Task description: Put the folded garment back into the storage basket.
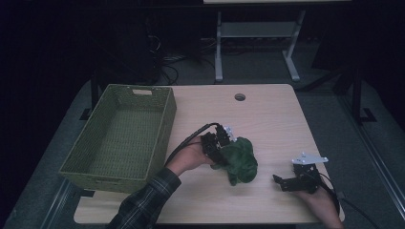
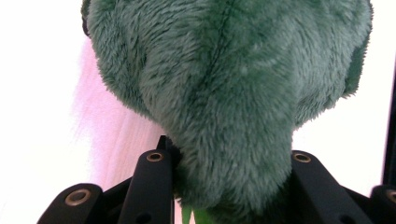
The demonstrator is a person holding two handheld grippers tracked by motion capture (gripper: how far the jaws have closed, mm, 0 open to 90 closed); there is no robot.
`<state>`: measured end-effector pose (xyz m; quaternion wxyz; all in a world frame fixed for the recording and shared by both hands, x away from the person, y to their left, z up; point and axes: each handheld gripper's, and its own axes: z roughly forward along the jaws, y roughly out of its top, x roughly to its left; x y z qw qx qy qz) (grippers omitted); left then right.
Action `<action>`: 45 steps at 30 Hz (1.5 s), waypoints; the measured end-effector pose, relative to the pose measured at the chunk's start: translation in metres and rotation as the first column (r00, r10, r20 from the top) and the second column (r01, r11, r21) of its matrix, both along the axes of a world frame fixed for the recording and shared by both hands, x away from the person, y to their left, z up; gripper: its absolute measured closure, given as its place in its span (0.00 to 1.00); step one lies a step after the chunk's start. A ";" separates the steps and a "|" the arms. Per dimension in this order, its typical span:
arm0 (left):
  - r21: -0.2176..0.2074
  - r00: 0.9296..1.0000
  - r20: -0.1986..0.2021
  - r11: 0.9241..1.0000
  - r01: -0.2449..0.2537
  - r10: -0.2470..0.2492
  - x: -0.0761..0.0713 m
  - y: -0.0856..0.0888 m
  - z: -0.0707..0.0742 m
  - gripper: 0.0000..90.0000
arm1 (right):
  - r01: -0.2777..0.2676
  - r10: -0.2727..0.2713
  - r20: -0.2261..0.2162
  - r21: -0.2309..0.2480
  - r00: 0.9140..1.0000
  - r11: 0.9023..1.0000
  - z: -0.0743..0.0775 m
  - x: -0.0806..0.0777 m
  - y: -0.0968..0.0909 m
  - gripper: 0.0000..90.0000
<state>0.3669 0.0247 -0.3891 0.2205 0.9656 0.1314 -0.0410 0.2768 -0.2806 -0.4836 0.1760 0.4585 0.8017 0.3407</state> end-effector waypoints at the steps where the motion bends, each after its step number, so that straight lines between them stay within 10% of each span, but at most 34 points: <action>1: -0.005 1.000 0.000 1.000 -0.008 0.008 0.000 0.002 0.004 0.73 | 0.000 0.000 0.000 0.000 1.000 1.000 0.000 0.000 0.000 0.03; 26: -0.046 0.983 0.103 0.988 -0.146 0.150 0.005 0.073 0.088 0.73 | 0.001 -0.001 0.000 0.001 1.000 1.000 0.000 0.000 0.000 0.03; 37: -0.069 0.959 0.137 0.968 -0.242 0.250 0.008 0.120 0.115 0.73 | 0.001 -0.001 0.000 0.001 1.000 1.000 0.000 0.000 0.000 0.03; 45: -0.109 0.930 0.143 0.940 -0.325 0.338 0.008 0.160 0.127 0.73 | 0.000 0.000 0.000 0.000 1.000 1.000 0.000 0.000 0.000 0.03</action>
